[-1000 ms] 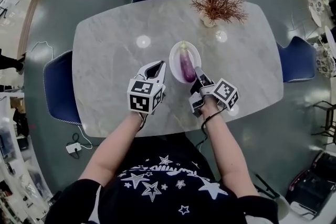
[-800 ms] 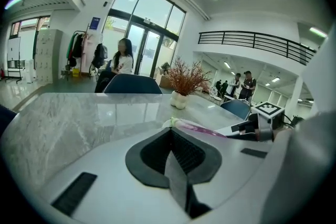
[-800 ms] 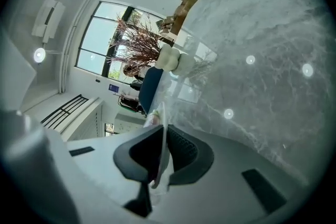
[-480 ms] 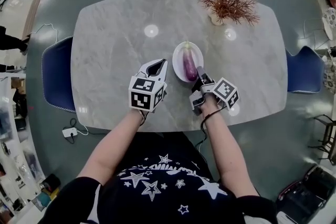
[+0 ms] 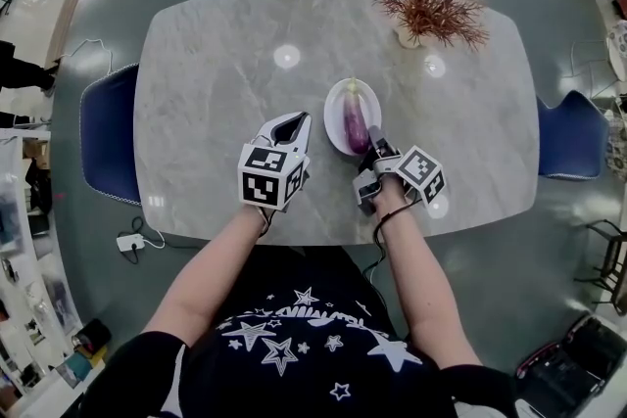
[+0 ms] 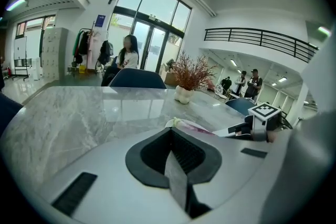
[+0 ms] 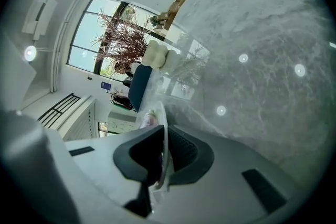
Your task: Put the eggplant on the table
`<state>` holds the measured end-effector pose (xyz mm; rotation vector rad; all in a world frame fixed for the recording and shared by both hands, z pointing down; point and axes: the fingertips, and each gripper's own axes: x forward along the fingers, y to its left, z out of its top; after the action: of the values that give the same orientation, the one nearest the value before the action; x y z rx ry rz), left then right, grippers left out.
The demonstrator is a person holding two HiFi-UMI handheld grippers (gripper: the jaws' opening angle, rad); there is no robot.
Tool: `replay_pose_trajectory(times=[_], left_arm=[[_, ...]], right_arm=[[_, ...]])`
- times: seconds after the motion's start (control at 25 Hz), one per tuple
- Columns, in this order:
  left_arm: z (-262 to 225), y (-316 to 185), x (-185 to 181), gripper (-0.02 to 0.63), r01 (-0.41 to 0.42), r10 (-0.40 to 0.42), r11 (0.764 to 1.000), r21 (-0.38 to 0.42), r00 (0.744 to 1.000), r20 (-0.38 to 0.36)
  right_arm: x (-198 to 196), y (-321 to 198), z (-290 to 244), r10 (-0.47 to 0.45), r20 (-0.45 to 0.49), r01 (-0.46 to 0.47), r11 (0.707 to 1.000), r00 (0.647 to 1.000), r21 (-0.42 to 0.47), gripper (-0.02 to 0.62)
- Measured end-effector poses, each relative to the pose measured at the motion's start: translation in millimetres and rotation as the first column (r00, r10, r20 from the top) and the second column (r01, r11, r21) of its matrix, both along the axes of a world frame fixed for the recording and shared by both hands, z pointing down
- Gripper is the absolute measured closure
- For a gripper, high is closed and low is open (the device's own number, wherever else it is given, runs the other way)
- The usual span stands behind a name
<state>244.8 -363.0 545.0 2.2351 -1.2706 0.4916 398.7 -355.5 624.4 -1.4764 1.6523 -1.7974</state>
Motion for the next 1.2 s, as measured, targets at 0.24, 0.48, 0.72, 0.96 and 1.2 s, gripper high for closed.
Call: replay_pose_trajectory(times=[0.24, 0.48, 0.72, 0.96, 1.2], left_arm=[[0.9, 2.0, 1.1, 0.598, -0.001, 0.001, 1.000, -0.001, 1.000, 0.004], [1.1, 4.1, 1.4, 0.598, -0.001, 0.001, 1.000, -0.004, 1.000, 0.007], [-0.2, 6.6, 1.0, 0.598, -0.012, 0.011, 1.000, -0.010, 1.000, -0.003], [-0.8, 6.1, -2.1, 0.598, 0.001, -0.001, 1.000, -0.010, 1.000, -0.003], [0.1, 5.1, -3.3, 0.598, 0.015, -0.015, 1.000, -0.011, 1.000, -0.007]], right_arm=[[2.5, 2.4, 6.0, -0.003, -0.037, 0.002, 0.999, 0.999, -0.032, 0.568], [2.3, 3.4, 8.9, -0.003, -0.041, 0.001, 0.999, 0.999, -0.051, 0.568], [4.6, 4.4, 10.8, -0.003, -0.046, 0.001, 0.999, 0.999, -0.051, 0.568], [5.1, 4.9, 12.6, -0.012, -0.065, 0.008, 0.998, 0.998, -0.064, 0.566], [6.3, 5.0, 14.0, -0.048, -0.133, 0.038, 0.996, 0.990, -0.077, 0.558]])
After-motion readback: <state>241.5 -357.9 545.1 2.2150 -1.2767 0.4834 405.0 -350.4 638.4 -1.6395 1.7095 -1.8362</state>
